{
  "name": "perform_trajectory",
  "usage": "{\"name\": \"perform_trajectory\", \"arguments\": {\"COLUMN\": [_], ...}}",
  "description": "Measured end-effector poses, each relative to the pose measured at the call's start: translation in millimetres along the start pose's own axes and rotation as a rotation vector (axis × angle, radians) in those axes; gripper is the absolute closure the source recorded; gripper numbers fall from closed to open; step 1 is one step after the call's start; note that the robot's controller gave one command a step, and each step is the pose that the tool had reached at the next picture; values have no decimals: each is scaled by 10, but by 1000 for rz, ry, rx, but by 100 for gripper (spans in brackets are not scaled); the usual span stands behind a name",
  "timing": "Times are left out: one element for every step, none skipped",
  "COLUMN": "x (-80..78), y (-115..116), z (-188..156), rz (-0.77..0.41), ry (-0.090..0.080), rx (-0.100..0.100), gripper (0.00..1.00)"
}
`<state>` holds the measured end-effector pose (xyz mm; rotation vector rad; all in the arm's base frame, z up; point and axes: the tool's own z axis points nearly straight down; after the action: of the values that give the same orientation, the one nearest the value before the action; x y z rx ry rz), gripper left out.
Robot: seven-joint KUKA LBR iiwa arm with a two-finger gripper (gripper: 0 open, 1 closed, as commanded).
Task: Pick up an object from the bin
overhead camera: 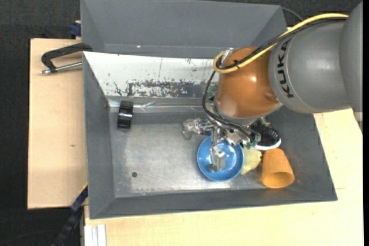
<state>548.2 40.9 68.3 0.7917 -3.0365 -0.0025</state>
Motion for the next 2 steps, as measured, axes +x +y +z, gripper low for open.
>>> {"name": "perform_trajectory", "arguments": {"x": [-597,144], "y": [435,406], "z": [-33,-18], "rz": [-411,-1086], "ry": [-11,0], "rx": [4,2], "gripper": [0,0]}}
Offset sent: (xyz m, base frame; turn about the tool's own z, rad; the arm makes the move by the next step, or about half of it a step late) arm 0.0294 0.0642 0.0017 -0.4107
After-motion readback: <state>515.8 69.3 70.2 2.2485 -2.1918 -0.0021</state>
